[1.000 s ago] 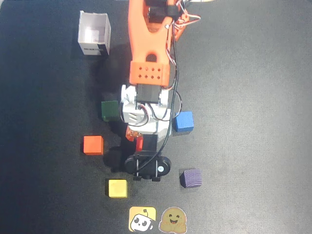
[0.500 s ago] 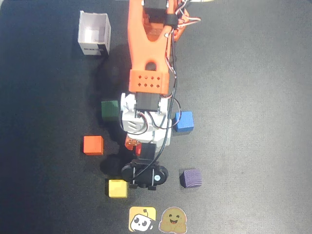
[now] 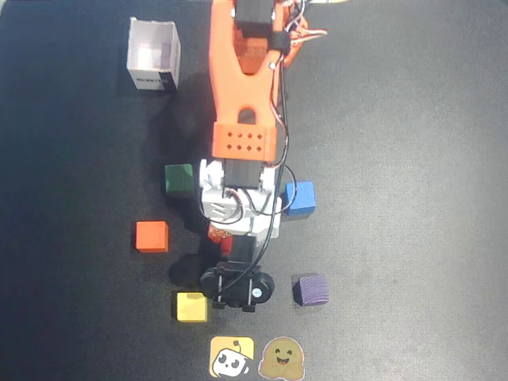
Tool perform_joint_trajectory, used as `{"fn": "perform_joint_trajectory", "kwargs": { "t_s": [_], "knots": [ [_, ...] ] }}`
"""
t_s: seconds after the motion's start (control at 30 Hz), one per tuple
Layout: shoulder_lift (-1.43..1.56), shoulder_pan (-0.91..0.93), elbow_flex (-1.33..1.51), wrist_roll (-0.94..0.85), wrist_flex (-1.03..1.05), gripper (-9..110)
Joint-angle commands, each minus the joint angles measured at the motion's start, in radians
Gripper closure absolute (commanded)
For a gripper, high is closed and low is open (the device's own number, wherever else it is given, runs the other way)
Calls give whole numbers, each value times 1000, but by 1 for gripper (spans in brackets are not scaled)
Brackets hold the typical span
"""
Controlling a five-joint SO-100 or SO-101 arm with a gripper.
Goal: Put the red cube on top of the blue cube.
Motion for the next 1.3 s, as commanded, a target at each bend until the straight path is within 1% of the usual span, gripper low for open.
{"fn": "perform_joint_trajectory", "kwargs": {
  "t_s": [0.0, 0.2, 0.27, 0.5, 0.73, 0.93, 1.07, 1.27],
  "knots": [
    [9, -6, -38, 5, -9, 86],
    [9, -6, -32, 12, -9, 96],
    [9, -5, -29, 12, -9, 98],
    [55, -3, -28, -2, 28, 97],
    [130, 0, -115, -20, 184, 97],
    [241, -14, -106, -52, 256, 97],
    [304, -43, -71, -78, 279, 97],
    [410, -117, 55, -77, 258, 97]
  ]
}}
